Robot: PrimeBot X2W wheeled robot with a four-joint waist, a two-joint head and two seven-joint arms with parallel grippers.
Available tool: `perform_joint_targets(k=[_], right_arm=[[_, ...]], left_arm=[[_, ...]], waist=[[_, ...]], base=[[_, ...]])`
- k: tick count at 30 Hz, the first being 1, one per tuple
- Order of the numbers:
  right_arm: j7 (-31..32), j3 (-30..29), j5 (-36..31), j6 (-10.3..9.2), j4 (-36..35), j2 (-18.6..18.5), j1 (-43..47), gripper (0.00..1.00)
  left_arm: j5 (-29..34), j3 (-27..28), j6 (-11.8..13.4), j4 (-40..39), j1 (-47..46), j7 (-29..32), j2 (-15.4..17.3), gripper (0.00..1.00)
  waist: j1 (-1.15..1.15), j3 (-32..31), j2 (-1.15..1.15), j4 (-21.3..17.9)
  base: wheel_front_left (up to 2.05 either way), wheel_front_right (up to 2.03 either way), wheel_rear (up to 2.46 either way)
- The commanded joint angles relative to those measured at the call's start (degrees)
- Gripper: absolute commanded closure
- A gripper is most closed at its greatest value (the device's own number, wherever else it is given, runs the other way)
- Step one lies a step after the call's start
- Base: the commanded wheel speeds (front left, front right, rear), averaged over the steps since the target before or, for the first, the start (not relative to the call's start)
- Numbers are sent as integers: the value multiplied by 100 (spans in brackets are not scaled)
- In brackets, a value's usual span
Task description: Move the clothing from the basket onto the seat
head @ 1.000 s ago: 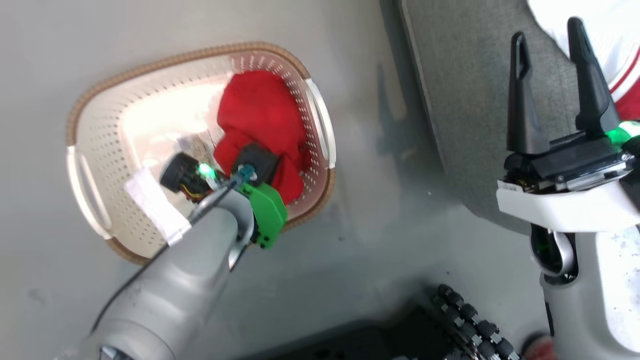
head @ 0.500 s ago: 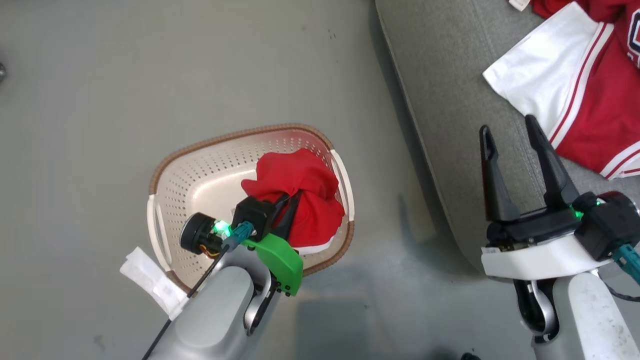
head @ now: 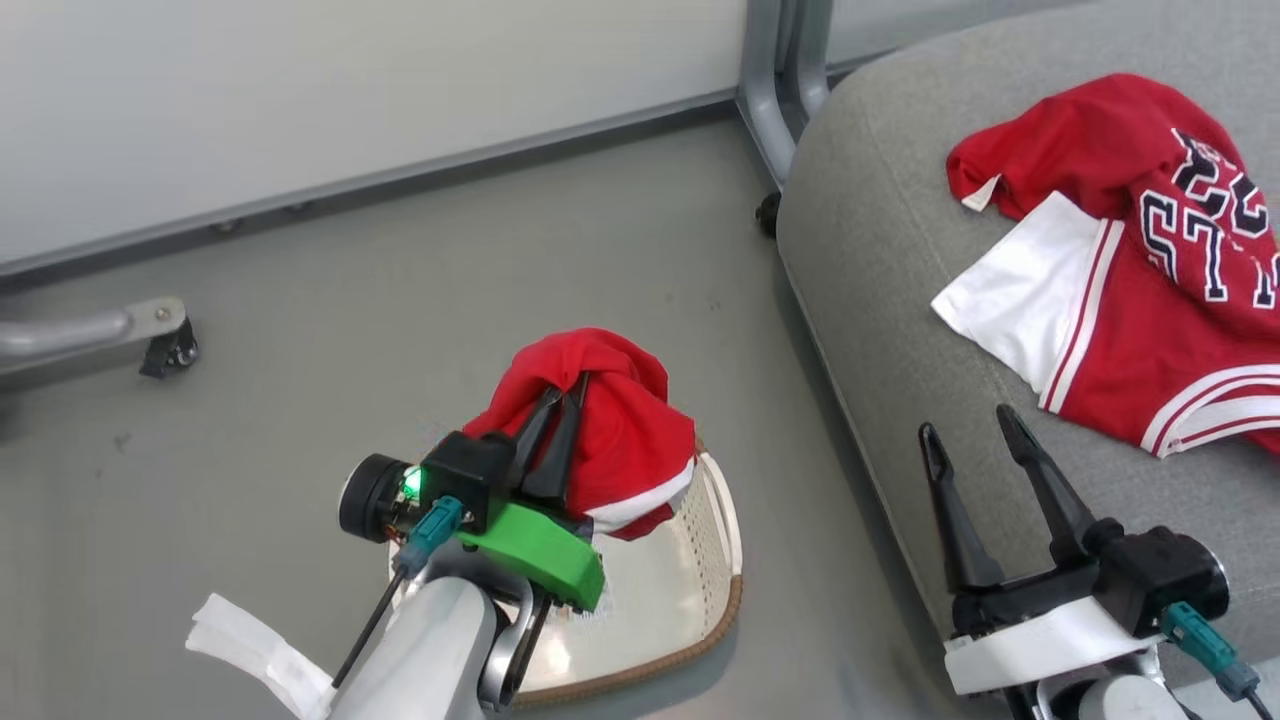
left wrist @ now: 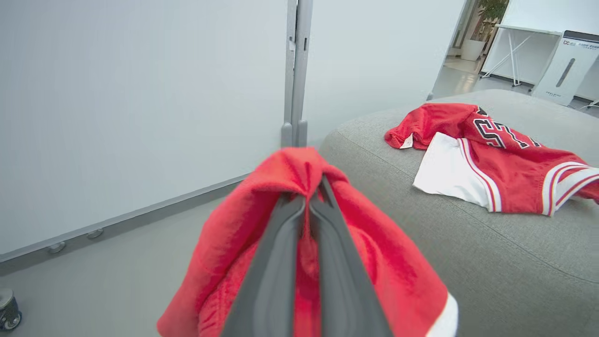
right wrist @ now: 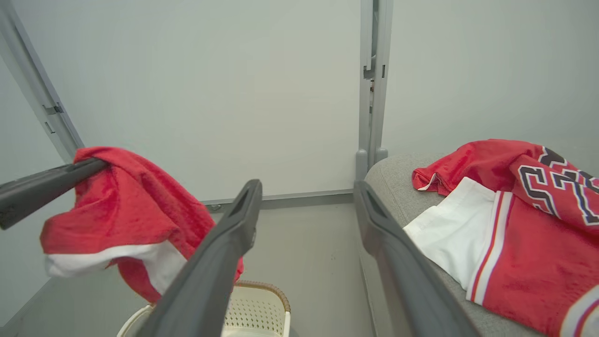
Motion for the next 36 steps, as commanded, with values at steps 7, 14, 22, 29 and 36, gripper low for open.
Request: perform_joint_targets(k=[7,14,22,29,36], right_arm=[[-13,233,-85,-6,167,-18,276,0],[-13,873,-158,-6,500,-174,114,0],[-14,1411,-59,-6,819,-270,-308,0],[-14,1670,92,-6,1122,-336,-606,0],[-14,2029,224,-6,1288,-431,-761,5]], left_arm=[[167,31,-131,-528,170,-4,-21,100],[-283,-239,-217,-867,105,-3,-23,100],[-617,-846,-259,-1082,-228,-4,-23,100],[-767,-1373,-194,-1242,-417,-4,-24,100],[-881,-1654,-117,-1190,-493,-4,-24,100]], waist=[[0,-628,0,153],[0,-651,0,230],[0,-680,0,343],[0,-721,0,413],[0,-709,0,430]], base=[[0,0,0],[0,0,0],[0,0,0],[0,0,0],[0,0,0]])
